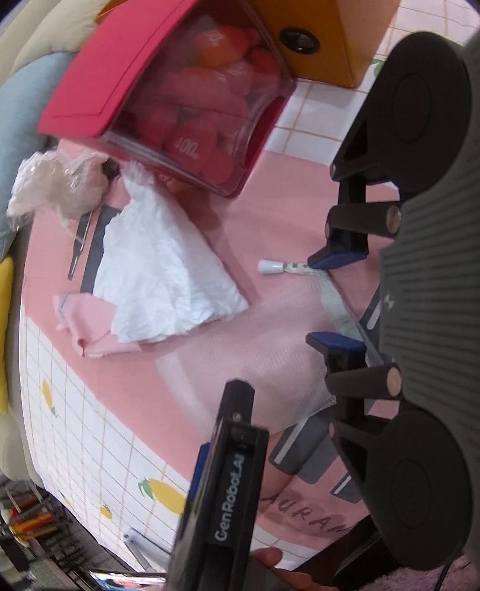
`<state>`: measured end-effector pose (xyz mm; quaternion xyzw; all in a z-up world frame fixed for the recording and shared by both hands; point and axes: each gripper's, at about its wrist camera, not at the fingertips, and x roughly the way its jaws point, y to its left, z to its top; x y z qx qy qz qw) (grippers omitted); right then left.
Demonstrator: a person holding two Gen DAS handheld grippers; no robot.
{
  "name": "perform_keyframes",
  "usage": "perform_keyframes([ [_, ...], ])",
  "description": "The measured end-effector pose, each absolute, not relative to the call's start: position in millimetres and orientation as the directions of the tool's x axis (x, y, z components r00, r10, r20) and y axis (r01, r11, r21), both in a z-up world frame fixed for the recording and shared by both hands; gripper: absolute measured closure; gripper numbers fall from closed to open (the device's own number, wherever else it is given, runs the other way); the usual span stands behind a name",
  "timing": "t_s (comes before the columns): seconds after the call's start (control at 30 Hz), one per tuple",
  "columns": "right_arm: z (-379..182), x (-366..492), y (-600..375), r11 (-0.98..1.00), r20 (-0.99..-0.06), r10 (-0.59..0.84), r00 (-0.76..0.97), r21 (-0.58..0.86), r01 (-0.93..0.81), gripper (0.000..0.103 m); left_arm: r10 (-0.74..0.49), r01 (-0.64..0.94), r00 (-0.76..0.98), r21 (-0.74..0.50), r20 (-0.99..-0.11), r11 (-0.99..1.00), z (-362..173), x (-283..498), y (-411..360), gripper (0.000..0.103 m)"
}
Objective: Organize soft objects
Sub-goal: 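Grasp the white mesh bag with the left gripper while the right grasps the pink cloth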
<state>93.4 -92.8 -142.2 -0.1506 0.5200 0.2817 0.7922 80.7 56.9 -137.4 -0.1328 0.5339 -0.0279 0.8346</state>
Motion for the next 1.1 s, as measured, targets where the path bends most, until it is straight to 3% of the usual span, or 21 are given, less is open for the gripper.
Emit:
perform_keyframes([
  [0.13,-142,91,-90,0.773,-0.902,0.308,0.302,0.053,-0.632,0.066,-0.310,-0.026,0.396,-0.348,-0.865,0.937,-137,80,46,0.016],
  [0.27,-143,90,-90,0.758,-0.897,0.324,0.300,0.057,-0.649,0.066,-0.343,-0.020,0.381,-0.378,-0.859,0.926,-137,82,35,0.019],
  [0.4,-143,90,-90,0.753,-0.895,0.330,0.300,0.058,-0.655,0.066,-0.319,-0.016,0.379,-0.351,-0.869,0.936,-136,89,26,0.049],
  [0.43,-143,91,-90,0.754,-0.895,0.334,0.297,0.064,-0.654,0.066,-0.310,-0.012,0.379,-0.340,-0.872,0.940,-136,90,23,0.052],
  [0.5,-143,91,-90,0.753,-0.893,0.351,0.283,0.090,-0.651,0.066,-0.295,0.005,0.376,-0.316,-0.878,0.949,-136,91,16,0.075],
  [0.6,-142,89,-87,0.744,-0.894,0.362,0.265,0.106,-0.660,0.067,-0.280,0.007,0.366,-0.298,-0.887,0.955,-138,89,14,0.099],
  [0.93,-105,85,-87,0.726,-0.857,0.428,0.286,0.137,-0.674,0.069,-0.266,-0.120,0.473,-0.361,-0.840,0.925,-102,67,66,0.102],
  [1.1,-75,88,-80,0.701,-0.811,0.474,0.342,0.112,-0.704,0.069,-0.187,-0.155,0.523,-0.309,-0.832,0.938,-82,69,79,0.102],
])
